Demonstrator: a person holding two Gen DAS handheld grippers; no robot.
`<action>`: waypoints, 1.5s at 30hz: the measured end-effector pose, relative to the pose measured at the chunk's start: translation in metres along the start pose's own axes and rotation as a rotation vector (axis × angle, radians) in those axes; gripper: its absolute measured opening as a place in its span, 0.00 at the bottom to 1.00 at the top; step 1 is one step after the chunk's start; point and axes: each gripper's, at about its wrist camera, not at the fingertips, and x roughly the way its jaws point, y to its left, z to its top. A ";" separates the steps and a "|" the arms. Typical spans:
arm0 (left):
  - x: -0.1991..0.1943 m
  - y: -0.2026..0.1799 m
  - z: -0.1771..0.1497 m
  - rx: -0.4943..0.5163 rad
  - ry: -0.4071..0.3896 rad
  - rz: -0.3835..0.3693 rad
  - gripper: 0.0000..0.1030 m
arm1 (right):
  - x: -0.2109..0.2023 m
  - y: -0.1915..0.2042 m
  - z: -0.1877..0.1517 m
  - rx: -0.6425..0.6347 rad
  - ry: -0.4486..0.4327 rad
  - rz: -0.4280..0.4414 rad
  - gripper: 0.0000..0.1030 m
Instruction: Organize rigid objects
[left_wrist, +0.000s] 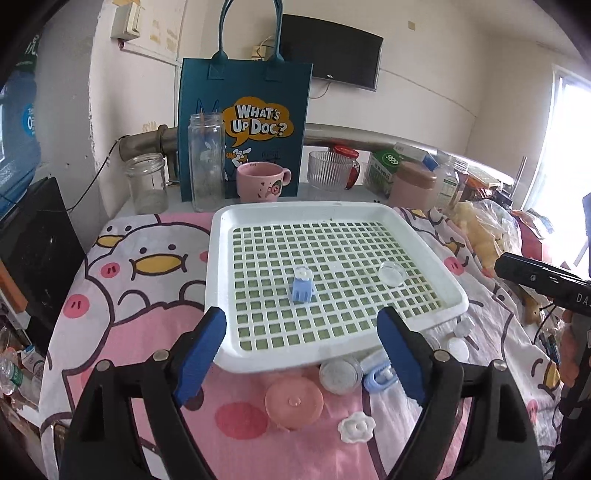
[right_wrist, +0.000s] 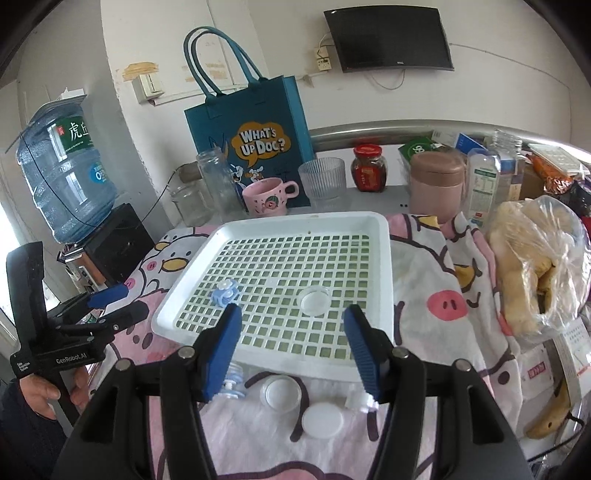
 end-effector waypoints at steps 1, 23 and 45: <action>-0.002 0.001 -0.006 -0.001 0.003 0.002 0.82 | -0.002 0.000 -0.006 0.000 -0.002 -0.007 0.56; 0.054 0.004 -0.074 0.017 0.224 0.089 0.77 | 0.068 -0.002 -0.087 -0.108 0.243 -0.165 0.55; 0.027 -0.008 -0.093 0.037 0.205 0.083 0.48 | 0.056 0.034 -0.104 -0.181 0.225 -0.079 0.38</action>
